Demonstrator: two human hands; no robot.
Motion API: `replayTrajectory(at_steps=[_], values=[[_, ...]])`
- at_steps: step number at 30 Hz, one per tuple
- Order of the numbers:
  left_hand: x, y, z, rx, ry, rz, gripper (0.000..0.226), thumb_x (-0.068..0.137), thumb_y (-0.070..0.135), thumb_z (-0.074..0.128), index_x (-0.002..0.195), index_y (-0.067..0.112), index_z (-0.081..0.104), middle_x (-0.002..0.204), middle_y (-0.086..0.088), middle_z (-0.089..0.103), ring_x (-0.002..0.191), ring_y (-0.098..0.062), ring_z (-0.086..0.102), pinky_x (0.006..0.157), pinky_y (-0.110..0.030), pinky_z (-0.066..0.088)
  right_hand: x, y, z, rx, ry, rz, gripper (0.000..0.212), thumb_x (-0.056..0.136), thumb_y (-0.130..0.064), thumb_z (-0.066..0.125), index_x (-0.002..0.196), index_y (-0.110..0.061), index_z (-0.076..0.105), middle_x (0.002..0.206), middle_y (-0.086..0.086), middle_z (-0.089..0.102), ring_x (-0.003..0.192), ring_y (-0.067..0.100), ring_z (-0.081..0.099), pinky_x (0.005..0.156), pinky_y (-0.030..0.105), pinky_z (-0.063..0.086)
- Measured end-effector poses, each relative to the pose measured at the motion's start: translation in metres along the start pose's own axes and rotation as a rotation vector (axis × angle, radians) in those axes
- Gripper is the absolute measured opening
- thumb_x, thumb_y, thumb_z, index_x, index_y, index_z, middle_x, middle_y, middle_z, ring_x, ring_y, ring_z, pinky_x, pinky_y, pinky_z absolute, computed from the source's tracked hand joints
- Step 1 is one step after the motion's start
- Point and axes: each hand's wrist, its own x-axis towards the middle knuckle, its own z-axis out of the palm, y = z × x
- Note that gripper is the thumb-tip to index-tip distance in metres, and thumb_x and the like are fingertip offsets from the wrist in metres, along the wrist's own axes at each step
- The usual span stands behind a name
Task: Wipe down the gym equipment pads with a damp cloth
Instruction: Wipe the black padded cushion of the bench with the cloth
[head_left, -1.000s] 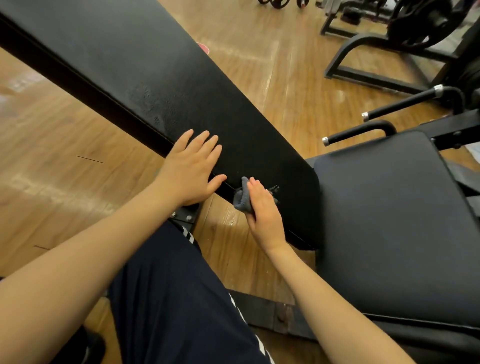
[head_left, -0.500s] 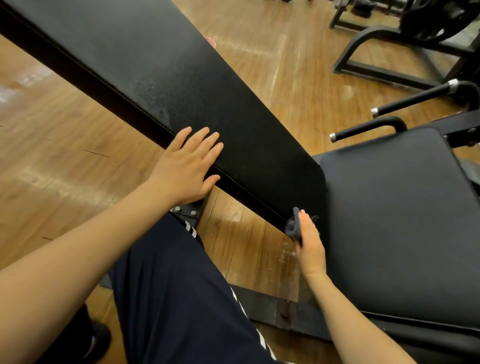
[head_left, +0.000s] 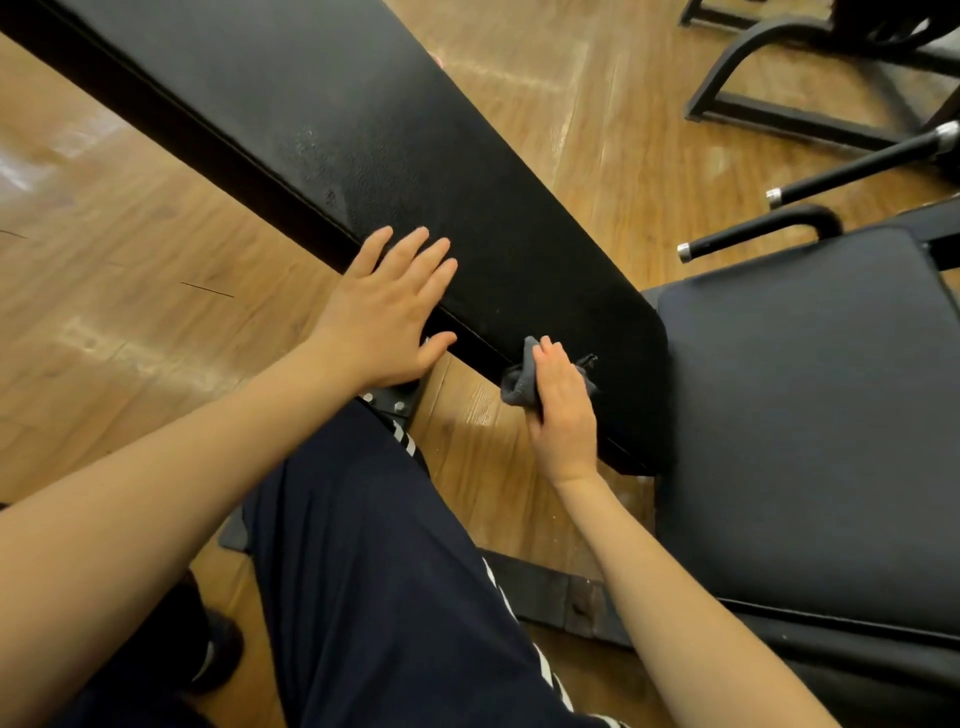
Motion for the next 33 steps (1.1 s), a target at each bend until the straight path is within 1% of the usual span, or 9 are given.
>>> replayTrajectory(at_steps=[4,8,12,17,20,22,24,28,33], values=[[-0.001,-0.001,-0.002,0.006,-0.001,0.01,0.075,0.09,0.053,0.044,0.149,0.009,0.029,0.156,-0.012,0.026,0.145,-0.029,0.018,0.115,-0.044,0.0,-0.015,0.024,-0.005,-0.034,-0.029,-0.007,0.068,0.073,0.004,0.072,0.135,-0.002,0.043,0.137,0.015,0.048,0.13,0.021,0.035,0.106,0.041,0.027],[-0.002,-0.001,-0.004,-0.001,0.0,0.014,0.074,0.091,0.052,0.045,0.149,0.008,0.029,0.156,-0.012,0.026,0.145,-0.029,0.018,0.115,-0.043,0.0,-0.024,0.035,-0.007,-0.022,-0.072,0.072,0.067,0.077,0.002,0.07,0.137,-0.005,0.04,0.14,0.013,0.045,0.132,0.018,0.031,0.108,0.04,0.026],[-0.002,-0.001,-0.003,-0.018,0.009,0.018,0.074,0.093,0.053,0.041,0.151,0.01,0.023,0.158,-0.011,0.019,0.147,-0.028,0.012,0.116,-0.043,-0.003,-0.043,0.052,-0.017,0.069,-0.129,0.254,0.065,0.083,0.002,0.063,0.141,-0.011,0.036,0.146,0.007,0.038,0.136,0.014,0.026,0.111,0.044,0.03],[-0.002,0.001,-0.002,-0.024,0.01,-0.003,0.075,0.092,0.053,0.041,0.15,0.008,0.025,0.157,-0.012,0.022,0.146,-0.029,0.014,0.115,-0.043,-0.004,-0.067,0.07,-0.032,0.126,-0.145,0.522,0.068,0.086,0.003,0.057,0.144,-0.019,0.029,0.15,0.0,0.031,0.137,0.01,0.022,0.114,0.037,0.024],[-0.002,0.003,0.0,-0.006,0.003,-0.014,0.076,0.089,0.054,0.046,0.146,0.006,0.033,0.154,-0.014,0.03,0.144,-0.031,0.022,0.114,-0.045,0.0,-0.054,0.05,-0.029,0.157,-0.123,0.351,0.066,0.083,0.008,0.057,0.141,-0.014,0.035,0.147,-0.004,0.03,0.134,0.005,0.022,0.113,0.033,0.024],[-0.003,0.004,-0.001,0.007,0.003,-0.02,0.077,0.088,0.054,0.047,0.146,0.005,0.035,0.153,-0.015,0.032,0.143,-0.032,0.023,0.114,-0.045,0.001,-0.031,0.023,-0.02,0.156,-0.104,0.149,0.065,0.081,0.007,0.062,0.139,-0.009,0.038,0.144,0.001,0.036,0.136,0.009,0.024,0.112,0.022,0.02],[-0.003,0.004,-0.003,0.009,-0.001,-0.014,0.077,0.09,0.055,0.043,0.148,0.006,0.029,0.155,-0.014,0.026,0.145,-0.03,0.018,0.114,-0.044,-0.002,-0.003,-0.005,-0.009,0.145,-0.075,0.063,0.062,0.082,0.001,0.065,0.138,-0.006,0.039,0.143,0.009,0.041,0.136,0.013,0.025,0.112,0.016,0.014],[-0.004,0.004,-0.005,0.0,-0.014,0.001,0.077,0.094,0.057,0.029,0.153,0.011,0.01,0.161,-0.009,0.007,0.148,-0.026,0.001,0.116,-0.042,-0.008,0.019,-0.022,0.001,0.075,-0.032,-0.007,0.064,0.079,0.0,0.069,0.137,-0.004,0.041,0.14,0.013,0.045,0.134,0.019,0.031,0.111,0.035,0.023],[-0.003,0.0,-0.006,-0.022,-0.036,0.019,0.073,0.097,0.055,0.026,0.153,0.014,0.001,0.161,-0.007,-0.002,0.148,-0.024,-0.007,0.116,-0.041,-0.01,-0.003,0.007,-0.003,-0.016,-0.037,-0.023,0.07,0.074,0.003,0.072,0.136,-0.004,0.041,0.138,0.013,0.047,0.131,0.022,0.038,0.109,0.039,0.026]])
